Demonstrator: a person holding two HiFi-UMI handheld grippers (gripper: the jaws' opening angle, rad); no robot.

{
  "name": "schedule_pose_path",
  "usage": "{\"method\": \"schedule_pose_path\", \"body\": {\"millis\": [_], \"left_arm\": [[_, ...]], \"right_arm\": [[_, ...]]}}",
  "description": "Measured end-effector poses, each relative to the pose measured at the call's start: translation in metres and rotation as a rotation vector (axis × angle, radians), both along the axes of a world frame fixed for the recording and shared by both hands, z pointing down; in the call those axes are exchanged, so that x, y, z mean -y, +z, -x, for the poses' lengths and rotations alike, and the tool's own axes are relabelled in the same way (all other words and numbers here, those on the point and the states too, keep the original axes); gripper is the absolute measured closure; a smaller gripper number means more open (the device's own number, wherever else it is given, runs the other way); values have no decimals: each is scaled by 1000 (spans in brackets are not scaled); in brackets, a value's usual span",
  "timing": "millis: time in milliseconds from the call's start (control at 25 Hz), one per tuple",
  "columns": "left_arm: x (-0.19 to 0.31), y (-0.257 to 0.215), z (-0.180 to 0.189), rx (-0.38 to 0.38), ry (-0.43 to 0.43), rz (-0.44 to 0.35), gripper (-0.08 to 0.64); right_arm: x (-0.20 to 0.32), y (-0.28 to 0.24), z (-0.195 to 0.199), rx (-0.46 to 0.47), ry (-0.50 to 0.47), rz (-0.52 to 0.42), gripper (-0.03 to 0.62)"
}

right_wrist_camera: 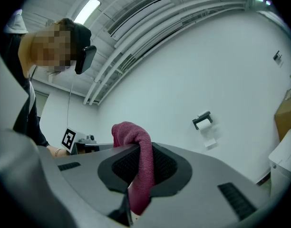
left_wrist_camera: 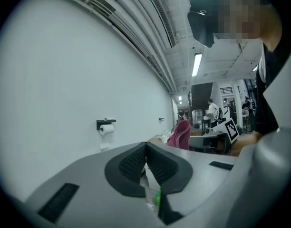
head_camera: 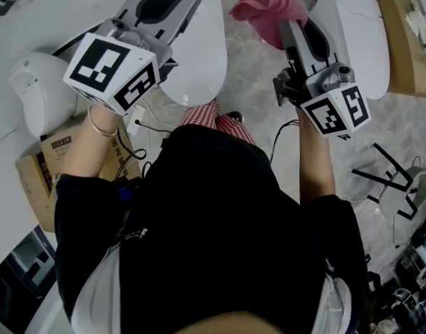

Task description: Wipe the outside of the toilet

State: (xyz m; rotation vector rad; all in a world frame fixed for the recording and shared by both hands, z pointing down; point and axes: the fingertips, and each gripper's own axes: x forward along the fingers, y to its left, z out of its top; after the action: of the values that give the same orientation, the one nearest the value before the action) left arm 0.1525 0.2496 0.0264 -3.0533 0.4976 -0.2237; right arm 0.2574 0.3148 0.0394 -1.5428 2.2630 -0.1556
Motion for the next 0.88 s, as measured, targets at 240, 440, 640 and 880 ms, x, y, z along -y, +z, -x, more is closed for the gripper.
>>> {"method": "schedule_pose_path", "body": {"millis": [240,440,640,880], "left_arm": [[26,-3,18,-28,-26,-6,551],[48,3,2,-38,-15,-21,551],[76,15,-3,-27,-17,-16,551],[104,21,-6,-36,-18,-28,551]], "right_arm": [[23,-2,4,-13,1,5,537],[39,-1,-14,-17,33,17,537],[63,-7,-16,-32,32,19,537],[96,-2,-3,-64,5,51,537]]}}
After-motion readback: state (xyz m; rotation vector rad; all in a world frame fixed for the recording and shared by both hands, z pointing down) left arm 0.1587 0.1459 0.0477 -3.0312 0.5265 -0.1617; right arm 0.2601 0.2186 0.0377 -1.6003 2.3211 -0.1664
